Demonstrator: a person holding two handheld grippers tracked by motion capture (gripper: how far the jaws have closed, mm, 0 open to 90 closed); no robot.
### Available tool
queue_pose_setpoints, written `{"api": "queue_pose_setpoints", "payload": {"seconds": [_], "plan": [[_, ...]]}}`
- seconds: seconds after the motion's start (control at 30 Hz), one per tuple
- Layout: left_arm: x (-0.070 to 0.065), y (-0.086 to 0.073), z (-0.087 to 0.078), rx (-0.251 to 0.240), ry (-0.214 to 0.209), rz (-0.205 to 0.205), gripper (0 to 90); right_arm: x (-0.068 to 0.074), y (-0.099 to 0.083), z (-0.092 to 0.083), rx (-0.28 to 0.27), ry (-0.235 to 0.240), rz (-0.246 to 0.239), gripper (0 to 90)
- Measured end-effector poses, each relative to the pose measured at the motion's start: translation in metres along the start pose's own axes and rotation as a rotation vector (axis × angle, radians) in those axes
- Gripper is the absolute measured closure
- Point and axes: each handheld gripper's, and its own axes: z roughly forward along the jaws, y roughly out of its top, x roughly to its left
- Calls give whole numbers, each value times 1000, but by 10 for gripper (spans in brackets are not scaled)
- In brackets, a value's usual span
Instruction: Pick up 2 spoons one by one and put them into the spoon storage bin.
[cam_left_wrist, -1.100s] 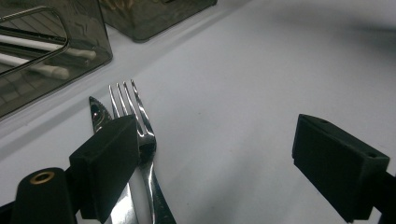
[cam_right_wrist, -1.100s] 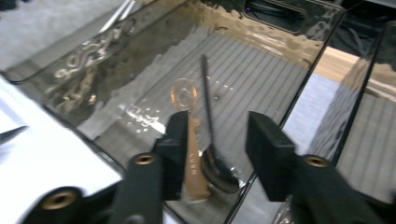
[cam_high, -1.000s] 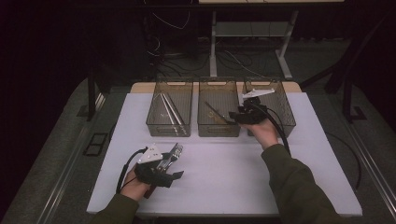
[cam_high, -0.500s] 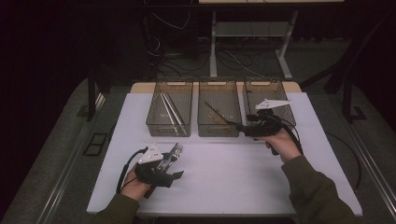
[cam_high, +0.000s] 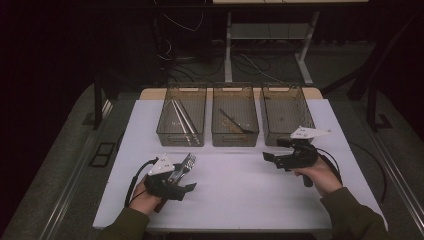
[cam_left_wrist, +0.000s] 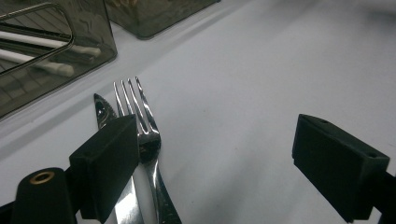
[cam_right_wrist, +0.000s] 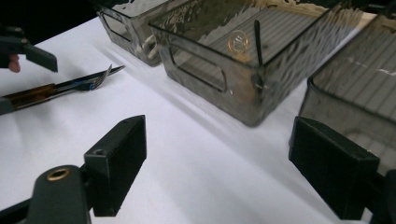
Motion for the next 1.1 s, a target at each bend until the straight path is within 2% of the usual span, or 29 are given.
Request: {"api": "queue_pose_setpoints", "payload": {"seconds": [0.2, 0.5, 0.73, 0.83, 1.1], "plan": [[0, 0, 0, -1, 1, 1, 131, 1, -21, -14, -21, -5, -2, 167], [0, 0, 0, -4, -4, -5, 130, 5, -51, -28, -17, 3, -19, 167], [0, 0, 0, -5, 3, -9, 125, 9, -68, -40, -14, -6, -36, 167], [0, 1, 0, -8, 9, -5, 123, 10, -74, -42, -10, -10, -59, 167], [0, 2, -3, -9, 33, -4, 96, 11, -82, -45, 5, 5, -57, 167]]}}
